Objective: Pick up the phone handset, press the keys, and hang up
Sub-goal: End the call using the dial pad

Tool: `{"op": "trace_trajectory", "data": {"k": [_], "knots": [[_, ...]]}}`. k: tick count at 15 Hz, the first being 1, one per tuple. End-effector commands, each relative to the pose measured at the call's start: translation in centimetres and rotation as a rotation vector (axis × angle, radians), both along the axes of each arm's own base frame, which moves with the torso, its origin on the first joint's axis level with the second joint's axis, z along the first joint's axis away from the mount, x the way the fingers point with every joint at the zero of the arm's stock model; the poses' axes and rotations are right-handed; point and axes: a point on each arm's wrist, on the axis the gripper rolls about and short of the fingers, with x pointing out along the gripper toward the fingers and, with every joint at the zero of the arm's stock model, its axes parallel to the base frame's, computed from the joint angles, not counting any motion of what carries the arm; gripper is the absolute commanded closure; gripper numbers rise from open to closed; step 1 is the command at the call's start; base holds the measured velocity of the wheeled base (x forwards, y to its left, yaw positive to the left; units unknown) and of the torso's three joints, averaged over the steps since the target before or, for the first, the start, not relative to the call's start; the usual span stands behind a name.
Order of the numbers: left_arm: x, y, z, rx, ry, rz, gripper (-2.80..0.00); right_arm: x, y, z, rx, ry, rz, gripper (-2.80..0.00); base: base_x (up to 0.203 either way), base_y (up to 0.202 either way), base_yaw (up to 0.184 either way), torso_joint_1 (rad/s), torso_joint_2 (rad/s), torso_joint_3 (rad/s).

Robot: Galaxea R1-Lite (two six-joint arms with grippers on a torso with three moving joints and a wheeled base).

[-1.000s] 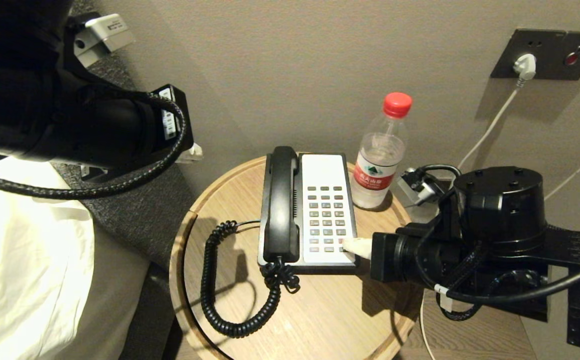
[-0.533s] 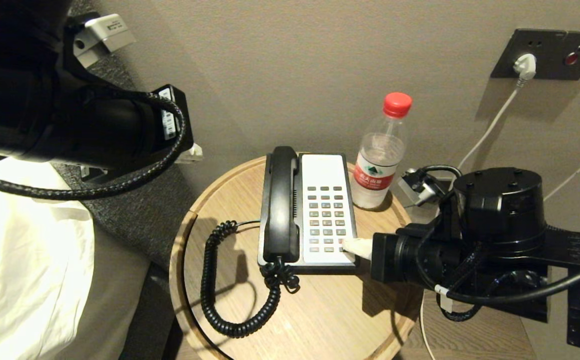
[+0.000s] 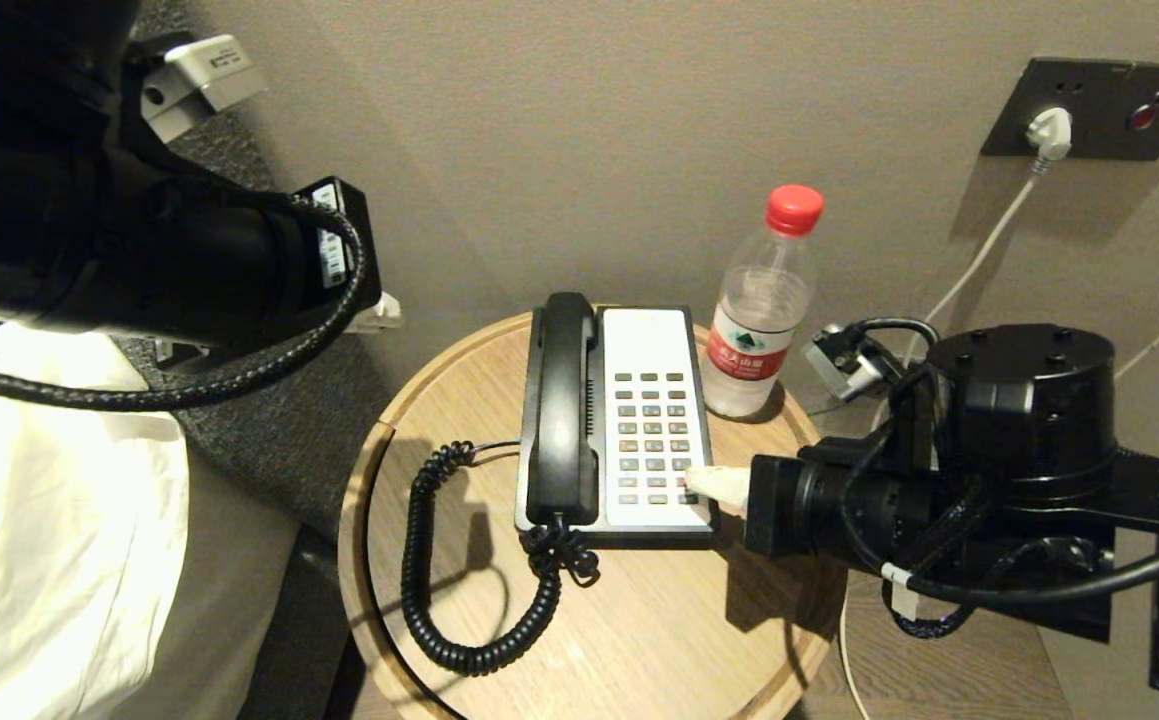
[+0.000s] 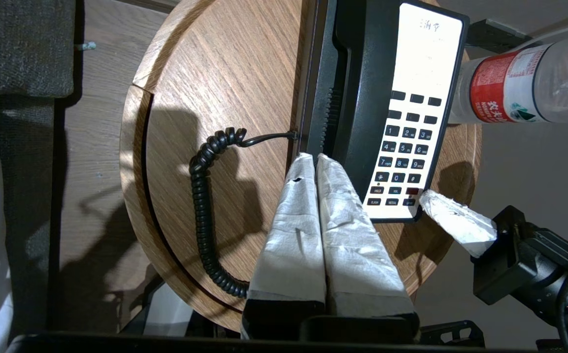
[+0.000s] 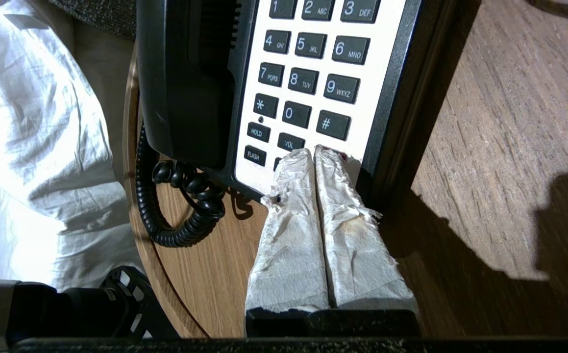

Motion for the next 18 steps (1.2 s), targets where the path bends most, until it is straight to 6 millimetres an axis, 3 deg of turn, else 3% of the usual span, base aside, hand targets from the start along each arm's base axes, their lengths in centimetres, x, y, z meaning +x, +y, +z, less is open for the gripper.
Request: {"op": "trace_trajectory", "data": {"k": [1,18], "knots": [[-0.1,0.1,-0.1,0.003,0.007,0.004,0.0,-0.3,0.1,0.4,0.013,-0.007,0.01,0.0,0.0,0.0,0.0,0.0,0.0,0.0],[-0.1,0.1,-0.3,-0.002,0.015,0.001,0.0,0.0,0.4,-1.3,-0.031,0.041,0.002,0.0,0.0,0.0,0.0,0.0,0.0,0.0]]}}
